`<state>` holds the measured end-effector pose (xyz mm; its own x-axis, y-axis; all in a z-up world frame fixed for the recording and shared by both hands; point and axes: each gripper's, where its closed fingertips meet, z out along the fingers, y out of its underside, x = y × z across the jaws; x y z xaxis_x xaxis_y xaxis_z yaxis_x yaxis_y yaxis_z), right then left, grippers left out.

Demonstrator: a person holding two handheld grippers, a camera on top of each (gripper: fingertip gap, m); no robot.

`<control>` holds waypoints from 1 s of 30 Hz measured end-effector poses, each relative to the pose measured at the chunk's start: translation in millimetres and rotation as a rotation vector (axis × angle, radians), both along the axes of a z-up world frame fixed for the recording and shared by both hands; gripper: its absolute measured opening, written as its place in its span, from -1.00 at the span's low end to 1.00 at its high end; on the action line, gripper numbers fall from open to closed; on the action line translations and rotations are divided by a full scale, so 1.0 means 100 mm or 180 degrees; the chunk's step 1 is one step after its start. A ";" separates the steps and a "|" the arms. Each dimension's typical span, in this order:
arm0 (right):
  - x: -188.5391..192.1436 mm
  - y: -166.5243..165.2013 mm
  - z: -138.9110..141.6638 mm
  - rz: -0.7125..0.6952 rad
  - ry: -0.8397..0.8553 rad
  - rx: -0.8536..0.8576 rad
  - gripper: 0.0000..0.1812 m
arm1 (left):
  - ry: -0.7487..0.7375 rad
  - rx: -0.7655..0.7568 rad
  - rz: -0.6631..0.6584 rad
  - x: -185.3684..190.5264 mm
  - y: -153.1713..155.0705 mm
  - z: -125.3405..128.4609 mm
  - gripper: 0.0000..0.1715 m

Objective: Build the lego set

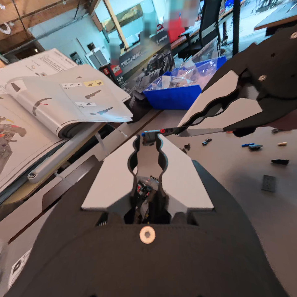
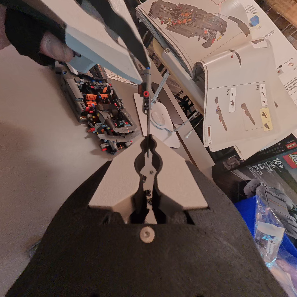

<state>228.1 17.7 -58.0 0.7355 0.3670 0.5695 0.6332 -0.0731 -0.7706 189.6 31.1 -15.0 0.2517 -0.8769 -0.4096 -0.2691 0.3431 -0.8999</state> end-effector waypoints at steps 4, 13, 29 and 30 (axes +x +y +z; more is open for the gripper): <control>0.01 0.00 0.00 -0.0070 -0.0050 0.0010 -1.00 | 0.0124 0.0124 0.0162 0.04 0.02 -0.03 -0.81; 0.00 0.00 0.00 -0.0099 -0.0138 0.0044 -1.00 | 0.0272 0.0347 0.0307 0.07 0.08 -0.02 -0.85; 0.02 0.01 -0.06 -0.0132 -0.0204 -0.0033 -1.00 | 0.0644 0.0520 0.0296 0.15 0.16 -0.11 -0.88; 0.02 0.01 -0.06 -0.0121 -0.0189 -0.0029 -1.00 | 0.0618 0.0464 0.0260 0.15 0.16 -0.10 -0.89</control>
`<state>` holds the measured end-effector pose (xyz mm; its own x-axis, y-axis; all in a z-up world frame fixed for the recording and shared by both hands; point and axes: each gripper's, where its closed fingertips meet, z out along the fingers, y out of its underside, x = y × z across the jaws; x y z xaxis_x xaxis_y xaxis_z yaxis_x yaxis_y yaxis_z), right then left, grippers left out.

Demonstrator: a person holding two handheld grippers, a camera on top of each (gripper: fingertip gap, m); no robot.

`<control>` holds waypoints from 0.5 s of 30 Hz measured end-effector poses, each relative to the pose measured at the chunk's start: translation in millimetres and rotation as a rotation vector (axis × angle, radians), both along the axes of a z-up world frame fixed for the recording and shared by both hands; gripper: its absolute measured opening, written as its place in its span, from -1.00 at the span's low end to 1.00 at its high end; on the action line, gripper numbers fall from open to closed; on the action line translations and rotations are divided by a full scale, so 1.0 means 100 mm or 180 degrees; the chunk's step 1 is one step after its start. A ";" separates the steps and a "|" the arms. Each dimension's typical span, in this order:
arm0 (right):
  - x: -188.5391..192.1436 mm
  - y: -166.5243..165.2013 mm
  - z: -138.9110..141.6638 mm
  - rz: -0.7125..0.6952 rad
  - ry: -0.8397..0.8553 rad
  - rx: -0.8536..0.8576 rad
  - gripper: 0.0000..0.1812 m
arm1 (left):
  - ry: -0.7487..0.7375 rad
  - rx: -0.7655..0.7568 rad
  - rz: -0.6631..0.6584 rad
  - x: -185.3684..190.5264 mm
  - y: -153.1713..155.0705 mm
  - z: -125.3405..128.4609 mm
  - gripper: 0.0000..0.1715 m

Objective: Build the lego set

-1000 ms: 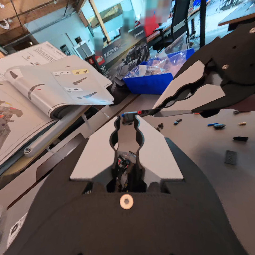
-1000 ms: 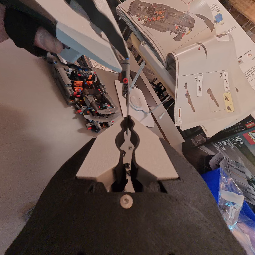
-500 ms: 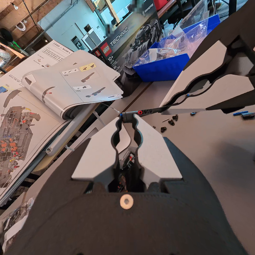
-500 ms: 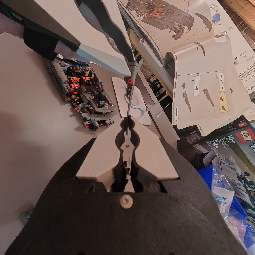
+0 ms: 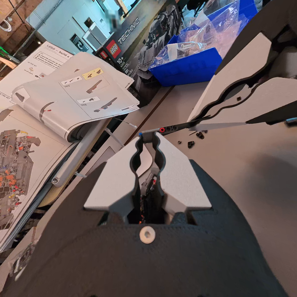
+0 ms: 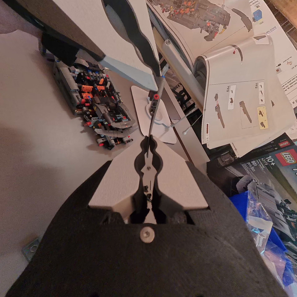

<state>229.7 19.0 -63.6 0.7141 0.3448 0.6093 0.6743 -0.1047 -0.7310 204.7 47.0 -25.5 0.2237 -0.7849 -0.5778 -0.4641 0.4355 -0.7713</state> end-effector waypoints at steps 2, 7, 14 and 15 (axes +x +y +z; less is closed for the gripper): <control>-0.01 -0.01 0.01 0.0022 0.0024 0.0002 -1.00 | -0.0001 -0.0039 -0.0056 0.00 0.00 0.00 -0.88; -0.02 -0.01 0.03 0.0054 0.0095 0.0037 -1.00 | -0.0072 0.0045 -0.0086 -0.02 -0.02 0.06 -0.88; 0.08 0.02 0.02 0.0013 0.0313 -0.0040 -1.00 | -0.0165 -0.0012 -0.0166 -0.08 -0.05 0.05 -0.69; 0.11 0.03 0.01 -0.0001 0.0327 -0.0052 -1.00 | -0.0159 0.0015 -0.0172 -0.10 -0.06 0.05 -0.67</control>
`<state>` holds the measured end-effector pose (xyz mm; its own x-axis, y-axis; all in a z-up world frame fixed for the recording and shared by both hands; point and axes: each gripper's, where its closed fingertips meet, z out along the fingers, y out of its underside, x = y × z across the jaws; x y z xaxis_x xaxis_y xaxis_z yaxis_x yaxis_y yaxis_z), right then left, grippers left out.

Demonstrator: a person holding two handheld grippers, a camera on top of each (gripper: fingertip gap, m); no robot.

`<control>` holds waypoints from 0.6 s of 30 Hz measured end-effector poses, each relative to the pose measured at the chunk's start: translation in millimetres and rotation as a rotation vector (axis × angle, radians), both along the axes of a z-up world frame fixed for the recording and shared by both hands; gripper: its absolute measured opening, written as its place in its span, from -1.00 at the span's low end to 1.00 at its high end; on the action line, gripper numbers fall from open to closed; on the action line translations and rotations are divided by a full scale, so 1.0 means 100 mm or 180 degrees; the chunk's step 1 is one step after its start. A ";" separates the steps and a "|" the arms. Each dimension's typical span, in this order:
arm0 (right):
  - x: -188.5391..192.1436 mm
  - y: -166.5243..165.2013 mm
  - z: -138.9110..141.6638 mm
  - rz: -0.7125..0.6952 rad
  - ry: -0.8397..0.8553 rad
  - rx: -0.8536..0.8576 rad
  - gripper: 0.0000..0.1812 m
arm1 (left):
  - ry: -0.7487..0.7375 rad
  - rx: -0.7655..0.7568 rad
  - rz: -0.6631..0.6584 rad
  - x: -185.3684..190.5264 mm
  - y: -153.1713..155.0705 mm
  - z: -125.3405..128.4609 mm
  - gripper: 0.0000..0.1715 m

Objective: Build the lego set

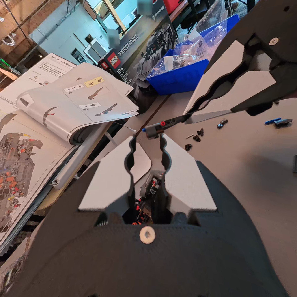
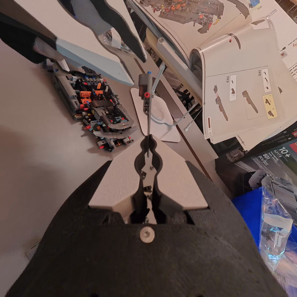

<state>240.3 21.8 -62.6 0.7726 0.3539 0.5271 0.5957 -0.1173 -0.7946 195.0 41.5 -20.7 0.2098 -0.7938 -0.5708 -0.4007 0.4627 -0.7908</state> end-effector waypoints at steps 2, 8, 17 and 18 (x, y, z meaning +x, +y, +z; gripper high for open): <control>0.00 0.00 0.00 0.0036 0.0091 -0.0019 -1.00 | -0.0051 -0.0020 -0.0039 -0.03 -0.01 0.03 -0.66; -0.04 0.00 -0.04 0.0133 0.0053 -0.0059 -1.00 | 0.0130 -0.0027 -0.0132 -0.02 -0.01 -0.08 -0.55; -0.18 -0.03 -0.11 0.0357 -0.0196 -0.0056 -1.00 | 0.0416 0.0208 -0.0278 0.01 -0.05 -0.27 -0.59; -0.20 -0.03 -0.12 0.0397 -0.0226 -0.0059 -1.00 | 0.0459 0.0221 -0.0298 0.01 -0.06 -0.30 -0.61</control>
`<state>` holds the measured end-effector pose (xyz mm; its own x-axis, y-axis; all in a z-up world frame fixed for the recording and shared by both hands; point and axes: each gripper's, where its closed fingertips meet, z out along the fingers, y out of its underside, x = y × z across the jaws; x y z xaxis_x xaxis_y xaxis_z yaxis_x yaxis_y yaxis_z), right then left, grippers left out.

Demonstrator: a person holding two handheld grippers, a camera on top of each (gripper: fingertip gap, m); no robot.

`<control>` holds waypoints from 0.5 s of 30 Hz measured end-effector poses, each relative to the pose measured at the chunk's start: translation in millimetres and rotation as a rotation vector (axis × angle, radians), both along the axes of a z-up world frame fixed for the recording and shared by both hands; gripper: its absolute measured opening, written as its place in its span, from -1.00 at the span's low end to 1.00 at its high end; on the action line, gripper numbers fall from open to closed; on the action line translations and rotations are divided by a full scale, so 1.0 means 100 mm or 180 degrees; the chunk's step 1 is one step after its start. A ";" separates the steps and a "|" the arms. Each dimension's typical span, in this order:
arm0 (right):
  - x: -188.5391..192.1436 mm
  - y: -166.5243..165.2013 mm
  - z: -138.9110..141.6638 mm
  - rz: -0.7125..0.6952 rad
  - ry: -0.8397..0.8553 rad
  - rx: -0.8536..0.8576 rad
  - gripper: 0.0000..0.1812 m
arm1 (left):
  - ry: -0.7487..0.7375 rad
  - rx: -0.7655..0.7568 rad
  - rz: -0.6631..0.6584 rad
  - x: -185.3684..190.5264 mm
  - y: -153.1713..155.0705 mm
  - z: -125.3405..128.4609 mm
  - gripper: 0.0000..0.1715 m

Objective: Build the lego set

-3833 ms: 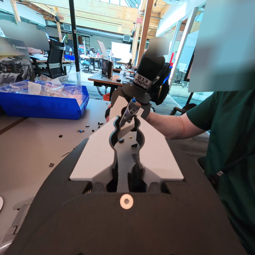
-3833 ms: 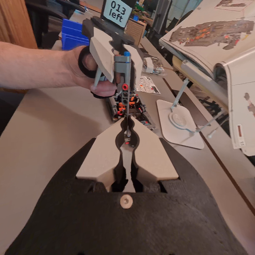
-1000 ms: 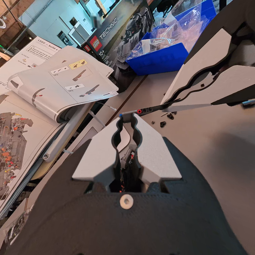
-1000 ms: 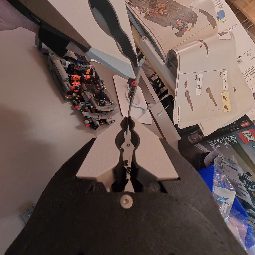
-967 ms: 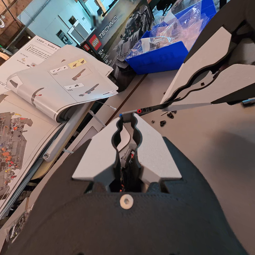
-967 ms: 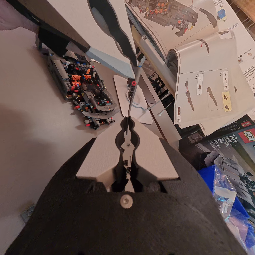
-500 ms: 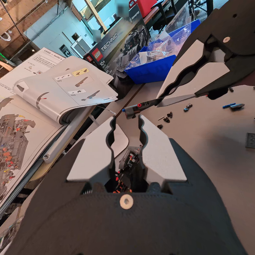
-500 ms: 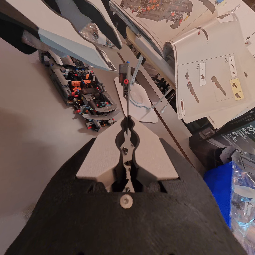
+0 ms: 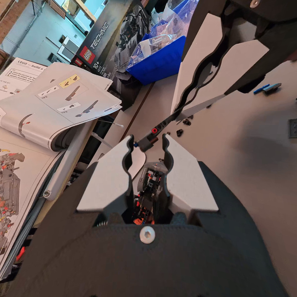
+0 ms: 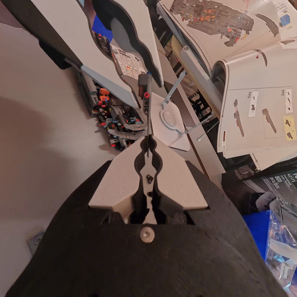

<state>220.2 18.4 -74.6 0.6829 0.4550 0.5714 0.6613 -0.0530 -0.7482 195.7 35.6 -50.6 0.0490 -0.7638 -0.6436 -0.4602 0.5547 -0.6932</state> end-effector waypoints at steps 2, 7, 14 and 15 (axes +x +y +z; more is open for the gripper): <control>-0.03 -0.01 -0.02 0.0050 -0.0038 -0.0011 -1.00 | 0.0026 0.0073 0.0038 -0.02 0.02 -0.02 -0.67; -0.04 -0.02 -0.02 0.0103 -0.0026 -0.0009 -1.00 | 0.0030 0.0081 0.0004 -0.04 -0.01 -0.03 -0.68; -0.04 -0.01 -0.02 0.0097 -0.0079 0.0035 -1.00 | 0.0077 0.0081 -0.0011 -0.08 -0.03 -0.06 -0.70; -0.05 -0.01 -0.02 0.0102 -0.0096 0.0042 -1.00 | 0.0085 0.0077 -0.0015 -0.09 -0.03 -0.07 -0.70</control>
<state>215.2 17.2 -76.9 0.6506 0.4686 0.5976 0.6847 -0.0216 -0.7285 186.4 32.6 -57.2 0.0280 -0.7482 -0.6629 -0.4757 0.5733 -0.6671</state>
